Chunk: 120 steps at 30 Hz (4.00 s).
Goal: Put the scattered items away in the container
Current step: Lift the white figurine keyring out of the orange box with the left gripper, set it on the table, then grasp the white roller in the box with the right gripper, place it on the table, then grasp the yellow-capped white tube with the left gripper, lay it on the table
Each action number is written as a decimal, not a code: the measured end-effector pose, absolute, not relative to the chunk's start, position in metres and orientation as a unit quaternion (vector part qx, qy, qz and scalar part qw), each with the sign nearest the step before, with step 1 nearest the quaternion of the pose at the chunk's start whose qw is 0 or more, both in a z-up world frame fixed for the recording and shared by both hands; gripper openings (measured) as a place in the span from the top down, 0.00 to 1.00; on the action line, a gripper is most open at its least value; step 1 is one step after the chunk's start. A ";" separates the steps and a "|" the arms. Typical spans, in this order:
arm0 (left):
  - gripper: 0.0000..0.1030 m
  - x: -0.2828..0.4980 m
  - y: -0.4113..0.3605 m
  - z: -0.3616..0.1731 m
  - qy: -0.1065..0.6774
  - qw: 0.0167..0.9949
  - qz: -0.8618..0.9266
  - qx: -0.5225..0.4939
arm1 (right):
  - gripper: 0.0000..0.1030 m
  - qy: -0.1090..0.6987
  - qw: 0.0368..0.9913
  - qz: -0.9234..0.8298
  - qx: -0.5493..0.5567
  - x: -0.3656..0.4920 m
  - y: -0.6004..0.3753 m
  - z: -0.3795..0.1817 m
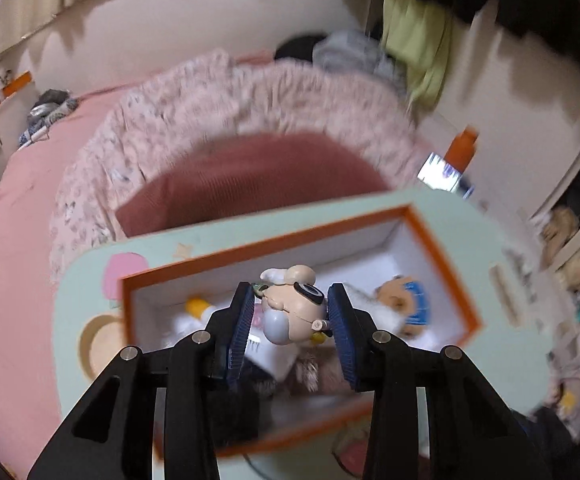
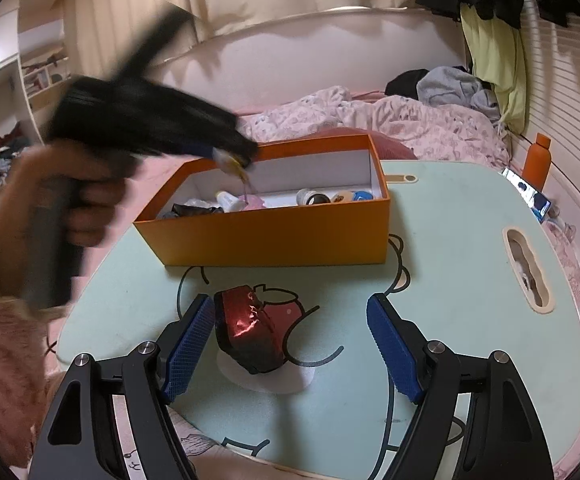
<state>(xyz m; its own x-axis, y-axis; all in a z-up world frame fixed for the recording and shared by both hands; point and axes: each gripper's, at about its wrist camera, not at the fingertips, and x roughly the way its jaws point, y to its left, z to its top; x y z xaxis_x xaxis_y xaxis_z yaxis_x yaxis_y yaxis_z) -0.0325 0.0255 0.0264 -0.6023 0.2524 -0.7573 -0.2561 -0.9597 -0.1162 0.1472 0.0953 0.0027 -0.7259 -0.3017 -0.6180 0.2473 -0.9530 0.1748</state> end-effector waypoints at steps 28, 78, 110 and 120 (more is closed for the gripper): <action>0.33 0.082 -0.020 -0.058 -0.097 0.100 0.908 -0.395 | 0.24 -0.041 0.145 -0.925 0.348 0.144 0.095 -0.002; 0.23 0.087 -0.074 -0.076 -0.233 0.083 0.891 -0.380 | 0.78 -0.051 0.202 -0.878 0.431 0.101 0.112 0.030; 0.23 0.001 -0.001 0.021 -0.003 0.138 0.887 -0.441 | 0.32 -0.068 0.134 -0.934 0.324 0.138 0.121 0.001; 0.42 -0.075 0.009 -0.026 -0.012 0.092 0.801 -0.592 | 0.26 -0.085 0.141 -0.931 0.326 0.136 0.123 -0.001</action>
<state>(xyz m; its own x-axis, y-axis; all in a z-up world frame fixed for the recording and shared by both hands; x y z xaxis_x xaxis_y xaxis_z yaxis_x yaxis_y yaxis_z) -0.0751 0.0085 -0.0258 -0.2825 0.1620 -0.9455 -0.1342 -0.9826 -0.1282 0.1361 0.1234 -0.0014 -0.7477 -0.3183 -0.5827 0.2076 -0.9457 0.2502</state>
